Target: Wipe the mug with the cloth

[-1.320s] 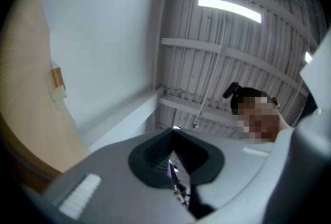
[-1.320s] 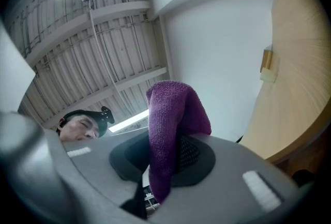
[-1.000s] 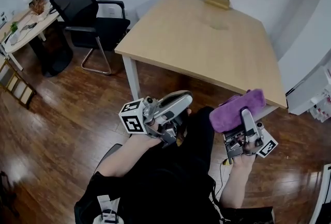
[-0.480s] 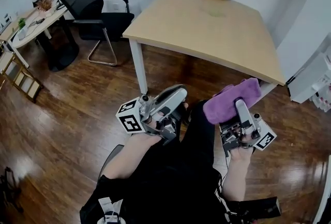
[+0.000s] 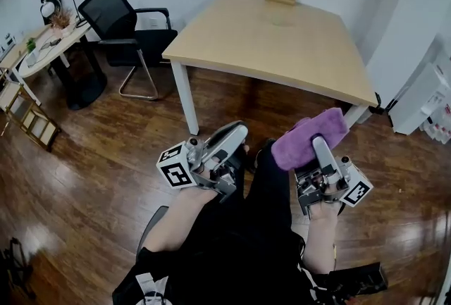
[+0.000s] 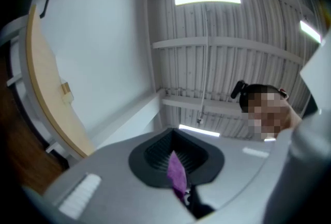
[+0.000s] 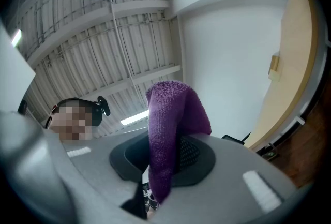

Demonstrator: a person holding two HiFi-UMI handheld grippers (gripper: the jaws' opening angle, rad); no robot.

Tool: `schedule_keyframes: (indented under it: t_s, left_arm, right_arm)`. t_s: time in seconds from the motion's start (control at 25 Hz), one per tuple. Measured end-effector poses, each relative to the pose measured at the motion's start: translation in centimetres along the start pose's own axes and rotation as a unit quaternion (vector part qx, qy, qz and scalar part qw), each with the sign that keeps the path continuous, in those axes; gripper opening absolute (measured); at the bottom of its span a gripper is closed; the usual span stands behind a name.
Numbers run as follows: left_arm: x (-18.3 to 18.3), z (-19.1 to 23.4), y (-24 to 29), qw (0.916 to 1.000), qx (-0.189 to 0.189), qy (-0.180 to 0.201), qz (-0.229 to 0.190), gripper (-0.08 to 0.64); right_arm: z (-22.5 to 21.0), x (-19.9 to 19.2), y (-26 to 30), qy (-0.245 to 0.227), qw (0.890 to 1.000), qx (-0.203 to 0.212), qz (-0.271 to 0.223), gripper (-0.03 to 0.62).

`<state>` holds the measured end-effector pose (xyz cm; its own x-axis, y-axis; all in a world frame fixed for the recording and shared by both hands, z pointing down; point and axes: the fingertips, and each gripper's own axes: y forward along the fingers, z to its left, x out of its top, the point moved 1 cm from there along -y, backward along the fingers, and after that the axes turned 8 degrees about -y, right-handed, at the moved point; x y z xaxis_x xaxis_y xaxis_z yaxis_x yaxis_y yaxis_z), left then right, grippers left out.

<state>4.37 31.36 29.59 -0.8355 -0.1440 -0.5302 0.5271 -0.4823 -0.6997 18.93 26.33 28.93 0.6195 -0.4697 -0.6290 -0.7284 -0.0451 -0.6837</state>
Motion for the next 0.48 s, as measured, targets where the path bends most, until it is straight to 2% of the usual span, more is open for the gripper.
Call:
schedule_keyframes:
  t_s: [0.16,0.28,0.4,0.48]
  left_arm:
    - [-1.4,0.5,0.6,0.9997,0.013,-0.003,0.02,0.011]
    - [-1.1,1.0,0.4,0.9995,0.013,-0.012,0.027,0.011]
    - [1.2,1.5,-1.6,0.9997,0.023,0.004,0.0,0.011]
    - [1.5,1.5,-1.5,0.9997,0.022,0.005,-0.003,0.011]
  right_arm:
    - [0.0,0.3,-1.2,0.001,1.0,-0.009,-0.011,0.057]
    - [-0.2,0.3,-0.8,-0.001,1.0,-0.006,-0.021,0.057]
    - [-1.4,-0.7,1.2,0.01,1.0,0.015,-0.013,0.057]
    - [-2.1,-1.0,1.7,0.005,1.0,0.007,0.001,0.057]
